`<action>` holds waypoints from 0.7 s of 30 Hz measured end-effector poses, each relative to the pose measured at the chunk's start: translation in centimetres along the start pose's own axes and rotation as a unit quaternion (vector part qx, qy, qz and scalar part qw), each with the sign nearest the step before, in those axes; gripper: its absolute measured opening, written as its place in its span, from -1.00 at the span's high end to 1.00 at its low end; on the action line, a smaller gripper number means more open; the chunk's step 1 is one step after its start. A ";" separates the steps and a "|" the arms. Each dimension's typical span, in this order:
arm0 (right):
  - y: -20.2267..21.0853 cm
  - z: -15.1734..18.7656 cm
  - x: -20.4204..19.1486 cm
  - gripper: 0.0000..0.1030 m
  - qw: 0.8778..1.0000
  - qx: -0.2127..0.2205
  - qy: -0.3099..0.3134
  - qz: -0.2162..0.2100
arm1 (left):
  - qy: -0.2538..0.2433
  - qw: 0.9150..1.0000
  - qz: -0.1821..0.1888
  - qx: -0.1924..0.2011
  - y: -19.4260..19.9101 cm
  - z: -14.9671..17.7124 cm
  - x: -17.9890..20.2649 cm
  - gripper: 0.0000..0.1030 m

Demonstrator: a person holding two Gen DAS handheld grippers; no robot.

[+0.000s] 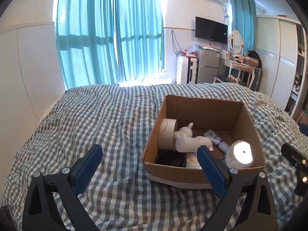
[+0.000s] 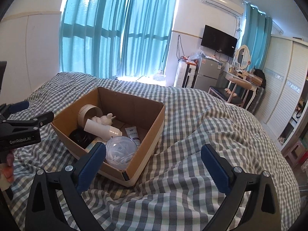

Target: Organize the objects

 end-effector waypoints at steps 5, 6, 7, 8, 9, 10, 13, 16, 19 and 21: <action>2.2 -0.4 -0.1 -0.93 0.999 0.039 0.008 0.010 | -0.023 0.999 -0.017 0.018 1.8 -0.4 1.1 -1.00; 2.5 -0.4 0.0 -0.93 0.999 0.043 0.009 0.010 | -0.022 0.999 -0.019 0.018 2.0 -0.3 1.1 -1.00; 2.7 -0.4 0.0 -0.93 0.999 0.046 0.011 0.010 | -0.020 0.999 -0.022 0.017 2.1 -0.3 1.1 -1.00; 2.7 -0.3 0.0 -0.93 0.999 0.046 0.012 0.009 | -0.016 0.999 -0.024 0.013 2.1 -0.2 1.1 -1.00; 2.8 -0.3 0.0 -0.93 0.999 0.046 0.013 0.008 | -0.013 1.000 -0.025 0.011 2.1 -0.1 1.1 -1.00; 2.8 -0.2 0.1 -0.93 0.999 0.046 0.013 0.009 | -0.010 1.000 -0.026 0.010 2.2 0.0 1.1 -1.00; 2.7 0.1 0.6 -0.93 0.999 0.044 0.006 0.006 | -0.010 0.999 -0.038 0.012 2.3 0.3 1.1 -1.00; 2.8 0.3 0.9 -0.93 0.999 0.047 -0.001 0.002 | -0.018 0.999 -0.046 0.013 2.5 0.4 1.6 -1.00; 2.9 0.3 1.3 -0.93 0.999 0.048 -0.008 -0.003 | -0.014 0.999 -0.037 0.018 2.9 0.5 2.0 -1.00; 2.9 0.3 1.5 -0.93 0.999 0.048 -0.011 -0.004 | -0.008 0.999 -0.033 0.021 3.0 0.4 2.2 -1.00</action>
Point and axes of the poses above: each gripper's, at about its wrist camera, not at the fingertips, and y roughly against the way its jaws point, x to its right, z to its underside, the point moved 3 cm from there along -y, roughly the way its jaws point, and after that the axes turned 6 degrees about -y, right-handed, at the moved point
